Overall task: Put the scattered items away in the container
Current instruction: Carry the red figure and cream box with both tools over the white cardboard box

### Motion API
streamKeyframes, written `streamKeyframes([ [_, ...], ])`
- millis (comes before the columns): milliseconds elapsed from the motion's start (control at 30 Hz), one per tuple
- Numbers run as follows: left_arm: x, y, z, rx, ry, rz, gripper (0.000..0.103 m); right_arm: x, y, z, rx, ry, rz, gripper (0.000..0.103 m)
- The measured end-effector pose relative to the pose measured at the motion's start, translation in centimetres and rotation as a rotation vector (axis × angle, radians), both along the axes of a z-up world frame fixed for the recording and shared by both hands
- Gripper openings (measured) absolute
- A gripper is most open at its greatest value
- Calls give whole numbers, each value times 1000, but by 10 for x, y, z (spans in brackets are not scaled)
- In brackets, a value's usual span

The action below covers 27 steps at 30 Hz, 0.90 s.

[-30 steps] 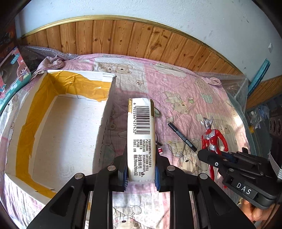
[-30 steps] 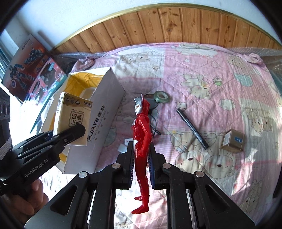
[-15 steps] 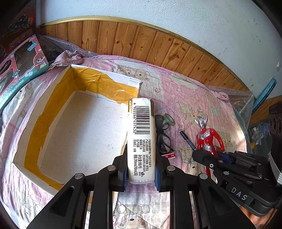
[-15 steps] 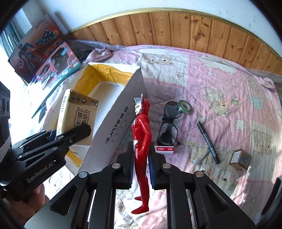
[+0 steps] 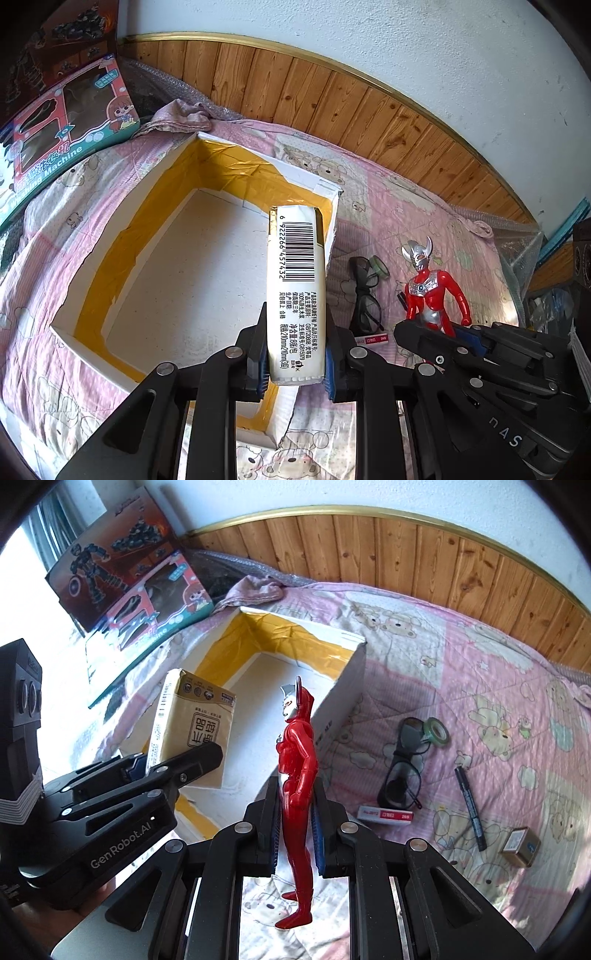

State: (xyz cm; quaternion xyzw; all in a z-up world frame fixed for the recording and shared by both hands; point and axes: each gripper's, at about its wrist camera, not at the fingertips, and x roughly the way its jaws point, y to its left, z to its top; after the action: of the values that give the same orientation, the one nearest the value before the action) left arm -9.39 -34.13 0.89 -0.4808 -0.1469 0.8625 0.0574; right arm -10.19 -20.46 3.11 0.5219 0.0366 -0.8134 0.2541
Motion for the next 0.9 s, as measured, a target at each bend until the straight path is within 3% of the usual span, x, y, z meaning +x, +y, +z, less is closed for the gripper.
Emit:
streamKeyframes([
  [600,5,-47,-5,-10,-20,122,23,-13,-55,3,-45,-13,111,16],
  [900,-18,-73,-15,117,-71,166,23,-41,-65,-1,-72,-29,101,16],
])
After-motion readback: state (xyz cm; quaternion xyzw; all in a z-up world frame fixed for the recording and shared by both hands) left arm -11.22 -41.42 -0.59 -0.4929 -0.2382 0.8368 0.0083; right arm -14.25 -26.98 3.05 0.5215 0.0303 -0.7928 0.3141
